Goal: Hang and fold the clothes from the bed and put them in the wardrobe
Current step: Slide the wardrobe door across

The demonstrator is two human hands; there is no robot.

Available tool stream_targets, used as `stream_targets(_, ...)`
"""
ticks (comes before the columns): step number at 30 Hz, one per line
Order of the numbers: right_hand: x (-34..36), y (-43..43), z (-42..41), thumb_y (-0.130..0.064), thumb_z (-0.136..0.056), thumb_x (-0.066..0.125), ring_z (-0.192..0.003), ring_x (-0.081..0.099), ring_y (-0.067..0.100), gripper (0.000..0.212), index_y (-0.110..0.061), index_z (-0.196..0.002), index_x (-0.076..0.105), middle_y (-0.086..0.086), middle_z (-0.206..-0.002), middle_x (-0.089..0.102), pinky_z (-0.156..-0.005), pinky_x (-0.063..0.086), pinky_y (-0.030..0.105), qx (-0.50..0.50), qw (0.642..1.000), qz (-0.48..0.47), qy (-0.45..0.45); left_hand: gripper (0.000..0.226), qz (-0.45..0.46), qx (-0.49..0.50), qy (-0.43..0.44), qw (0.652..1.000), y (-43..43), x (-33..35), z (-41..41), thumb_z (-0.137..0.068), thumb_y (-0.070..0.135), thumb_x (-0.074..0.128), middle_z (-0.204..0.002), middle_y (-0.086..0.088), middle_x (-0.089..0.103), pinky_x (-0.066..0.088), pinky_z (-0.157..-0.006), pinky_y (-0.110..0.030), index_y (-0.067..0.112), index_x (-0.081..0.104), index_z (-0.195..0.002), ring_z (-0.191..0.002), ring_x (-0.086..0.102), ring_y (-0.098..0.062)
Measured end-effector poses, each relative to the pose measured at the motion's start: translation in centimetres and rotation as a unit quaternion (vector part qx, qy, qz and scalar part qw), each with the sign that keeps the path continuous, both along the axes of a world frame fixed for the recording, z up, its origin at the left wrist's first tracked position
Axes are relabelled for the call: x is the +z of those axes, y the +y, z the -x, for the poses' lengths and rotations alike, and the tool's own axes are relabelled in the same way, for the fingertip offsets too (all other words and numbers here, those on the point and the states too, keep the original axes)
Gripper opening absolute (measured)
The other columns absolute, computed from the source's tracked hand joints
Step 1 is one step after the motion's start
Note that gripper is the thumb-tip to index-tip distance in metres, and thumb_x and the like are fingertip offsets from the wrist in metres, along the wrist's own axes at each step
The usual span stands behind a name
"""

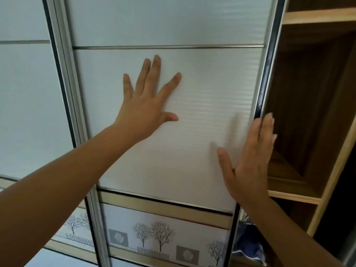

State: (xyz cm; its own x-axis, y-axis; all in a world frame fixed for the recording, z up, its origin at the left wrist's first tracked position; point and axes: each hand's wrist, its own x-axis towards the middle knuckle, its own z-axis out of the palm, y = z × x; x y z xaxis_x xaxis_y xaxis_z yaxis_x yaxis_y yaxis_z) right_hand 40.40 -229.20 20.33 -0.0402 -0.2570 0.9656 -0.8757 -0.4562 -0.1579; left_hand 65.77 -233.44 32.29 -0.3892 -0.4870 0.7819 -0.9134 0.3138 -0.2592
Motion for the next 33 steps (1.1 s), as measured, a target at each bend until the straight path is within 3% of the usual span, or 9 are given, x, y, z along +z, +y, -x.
stream_targets(2,0.3,-0.8,-0.7,-0.046,-0.102,0.048,-0.156,-0.004,0.016,0.085,-0.019,-0.161,-0.008,0.002,-0.170,-0.009,-0.127,0.009,0.046,0.101,0.988,-0.061,-0.097,0.096,-0.002,0.000,0.005,1.000,0.1,0.1,-0.9,-0.087,0.060,0.059,-0.164,-0.021,-0.014,0.009,-0.115,-0.072,0.030,0.005,-0.159,-0.152,-0.013,-0.038)
stream_targets(5,-0.1,-1.6,-2.1,-0.040,-0.105,0.044,-0.155,0.001,0.007,0.076,-0.021,-0.162,-0.003,-0.007,-0.170,-0.002,-0.124,0.006,0.022,0.155,0.977,-0.063,-0.131,0.096,-0.006,-0.002,0.023,1.000,0.1,0.0,-2.2,-0.086,0.056,0.065,-0.165,-0.020,-0.011,0.005,-0.120,-0.064,0.028,0.011,-0.159,-0.152,-0.013,-0.035)
stream_targets(8,-0.5,-2.5,-3.4,-0.029,-0.108,0.038,-0.155,0.003,0.005,0.067,-0.021,-0.162,-0.001,-0.011,-0.170,0.000,-0.121,0.005,0.014,0.198,0.969,-0.061,-0.135,0.086,-0.020,-0.078,0.090,0.993,0.3,0.2,-2.5,-0.091,0.057,0.059,-0.167,-0.014,-0.006,0.001,-0.122,-0.058,0.027,0.016,-0.158,-0.153,-0.012,-0.028)
stream_targets(11,-0.9,-3.5,-4.8,-0.025,-0.109,0.034,-0.154,0.002,0.004,0.065,-0.025,-0.161,-0.005,-0.012,-0.169,-0.003,-0.120,0.005,0.012,0.235,0.960,-0.088,-0.125,0.079,0.008,-0.110,0.082,0.991,0.1,0.6,-1.5,-0.097,0.061,0.047,-0.167,-0.012,-0.006,0.004,-0.122,-0.058,0.032,0.009,-0.160,-0.154,-0.011,-0.028)
stream_targets(15,-2.0,-5.0,-7.0,-0.035,-0.109,0.030,-0.155,0.000,0.006,0.063,-0.038,-0.158,-0.010,-0.017,-0.168,-0.008,-0.121,0.004,0.015,0.283,0.951,-0.090,-0.083,0.075,0.053,-0.100,0.050,0.992,-1.0,1.1,-0.6,-0.099,0.064,0.040,-0.167,-0.016,-0.004,0.007,-0.121,-0.062,0.029,0.013,-0.160,-0.154,-0.008,-0.031)
stream_targets(24,-3.0,-8.0,-13.5,-0.040,-0.110,0.026,-0.157,0.002,0.019,0.061,-0.031,-0.161,-0.006,-0.005,-0.170,-0.006,-0.125,0.007,0.027,0.349,0.932,-0.078,-0.061,0.086,0.095,-0.033,0.032,0.994,-2.6,1.3,-3.2,-0.092,0.079,0.034,-0.167,-0.017,0.000,0.007,-0.118,-0.068,0.034,0.005,-0.159,-0.154,-0.002,-0.035)
stream_targets(30,-3.5,-9.0,-17.2,-0.043,-0.109,0.023,-0.157,0.004,0.021,0.061,-0.033,-0.160,-0.008,-0.007,-0.170,-0.006,-0.122,0.021,0.059,0.371,0.924,-0.073,-0.060,0.086,0.102,0.053,-0.001,0.993,-2.5,1.6,-6.0,-0.090,0.083,0.028,-0.165,-0.021,0.003,0.008,-0.116,-0.069,0.038,0.005,-0.159,-0.153,0.002,-0.037)
stream_targets(33,-3.5,-9.5,-18.7,-0.043,-0.109,0.022,-0.157,0.005,0.022,0.060,-0.033,-0.160,-0.008,-0.006,-0.170,-0.006,-0.120,0.023,0.061,0.378,0.921,-0.070,-0.055,0.086,0.108,0.081,-0.016,0.991,-2.4,1.6,-7.4,-0.090,0.084,0.025,-0.166,-0.019,0.003,0.005,-0.115,-0.071,0.037,0.004,-0.159,-0.154,0.001,-0.035)
